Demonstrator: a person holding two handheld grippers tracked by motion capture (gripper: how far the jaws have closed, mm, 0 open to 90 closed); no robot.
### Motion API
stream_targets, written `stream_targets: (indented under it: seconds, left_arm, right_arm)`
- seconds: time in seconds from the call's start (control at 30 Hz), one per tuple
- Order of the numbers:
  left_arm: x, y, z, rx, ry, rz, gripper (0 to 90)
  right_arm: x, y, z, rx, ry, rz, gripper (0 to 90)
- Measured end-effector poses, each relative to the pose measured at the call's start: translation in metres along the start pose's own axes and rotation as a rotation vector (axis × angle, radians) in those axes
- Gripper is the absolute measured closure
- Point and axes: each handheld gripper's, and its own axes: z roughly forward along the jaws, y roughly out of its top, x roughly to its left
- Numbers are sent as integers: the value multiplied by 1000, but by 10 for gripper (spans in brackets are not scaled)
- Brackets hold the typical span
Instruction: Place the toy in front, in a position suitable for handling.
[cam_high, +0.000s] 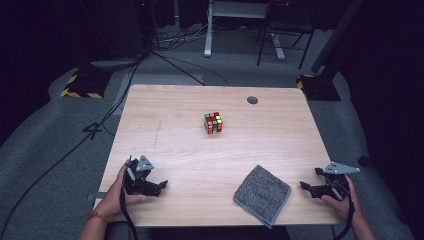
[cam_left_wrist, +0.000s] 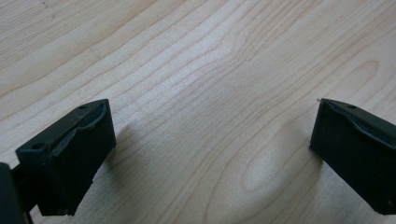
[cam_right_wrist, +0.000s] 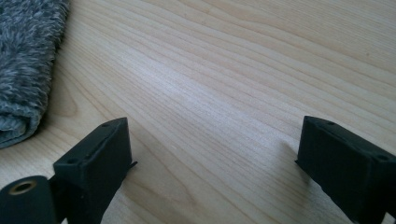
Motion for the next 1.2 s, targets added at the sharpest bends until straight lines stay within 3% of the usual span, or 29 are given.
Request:
stream_targets:
  seconds: [0.13, 0.33, 0.5, 0.63, 0.73, 0.93, 1.17, 1.2]
  left_arm:
    - [5, -4, -3, 3, -45, 37, 2]
    - [5, -4, -4, 1, -48, 35, 2]
    - [5, -5, -4, 1, -46, 33, 2]
    - [5, -5, -4, 1, -46, 34, 2]
    - [5, -5, -4, 2, -47, 34, 2]
    - [5, -5, -4, 1, -45, 33, 2]
    - [4, -5, -4, 1, -44, 32, 4]
    - [4, -5, -4, 1, -44, 32, 4]
  right_arm:
    - [1, 0, 0, 0, -5, 5, 100]
    - [3, 0, 0, -3, -7, 4, 122]
    - [4, 5, -1, 23, -20, -32, 124]
    - [10, 11, -3, 51, -32, -79, 181]
    - [15, 17, -6, 7, 30, -79, 181]
    - [29, 32, -13, -30, 84, -117, 183]
    - [74, 57, -7, -44, 196, -238, 217]
    - [74, 57, -7, -44, 196, -238, 217]
